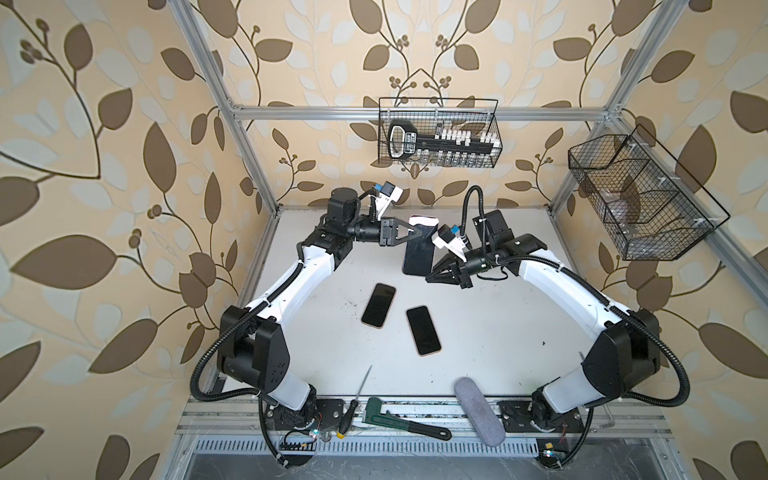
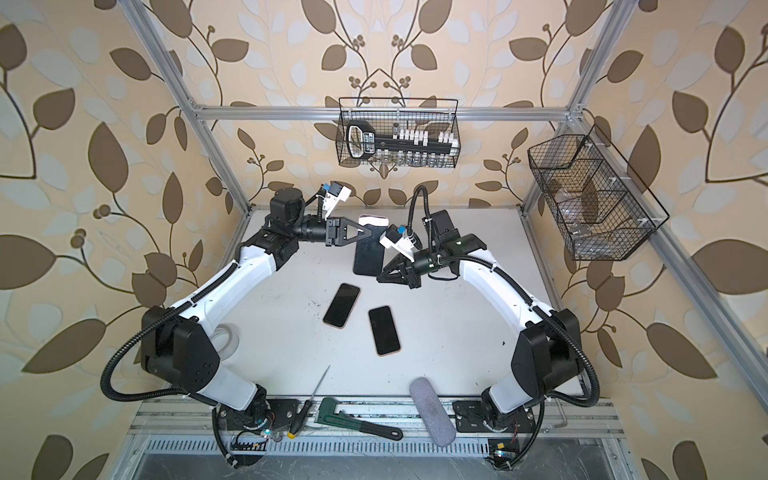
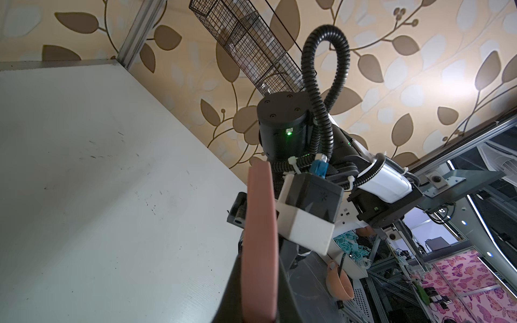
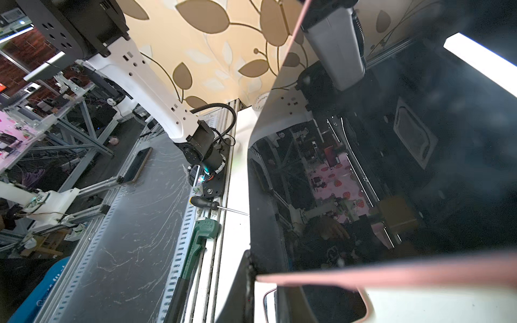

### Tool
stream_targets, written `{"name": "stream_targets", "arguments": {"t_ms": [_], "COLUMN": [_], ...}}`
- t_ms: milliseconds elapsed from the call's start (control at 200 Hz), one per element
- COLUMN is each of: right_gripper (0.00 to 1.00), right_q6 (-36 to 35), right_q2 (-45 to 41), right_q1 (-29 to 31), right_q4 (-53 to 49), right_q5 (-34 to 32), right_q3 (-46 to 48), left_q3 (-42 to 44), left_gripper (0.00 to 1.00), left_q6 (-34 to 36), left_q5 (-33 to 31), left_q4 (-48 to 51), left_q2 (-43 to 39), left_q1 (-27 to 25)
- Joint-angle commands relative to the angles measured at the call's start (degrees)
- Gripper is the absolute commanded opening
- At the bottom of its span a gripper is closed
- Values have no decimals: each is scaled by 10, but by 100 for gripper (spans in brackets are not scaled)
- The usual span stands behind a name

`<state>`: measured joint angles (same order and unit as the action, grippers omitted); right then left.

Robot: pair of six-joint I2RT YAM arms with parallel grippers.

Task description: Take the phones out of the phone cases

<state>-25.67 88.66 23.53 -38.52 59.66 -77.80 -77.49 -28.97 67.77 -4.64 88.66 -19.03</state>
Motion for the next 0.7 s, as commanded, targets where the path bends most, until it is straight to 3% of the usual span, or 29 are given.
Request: {"name": "stream_targets", "arguments": {"t_ms": [0, 405, 694], "right_gripper": [0, 0, 1], "right_q6": [-60, -51, 4], "right_q2": [-17, -42, -54], "right_q1": [21, 36, 26], "right_q4": [16, 65, 117], "right_q5": [-55, -109, -111], "right_q3": [7, 26, 55], "left_q3": [-22, -31, -21], "left_gripper": [0, 0, 0], "left_q6": [-70, -78, -82], "left_q5": [16, 37, 3], "left_q4": [-33, -18, -15], "left_q2": [-9, -9, -28], "left_q1": [-5, -8, -9]}}
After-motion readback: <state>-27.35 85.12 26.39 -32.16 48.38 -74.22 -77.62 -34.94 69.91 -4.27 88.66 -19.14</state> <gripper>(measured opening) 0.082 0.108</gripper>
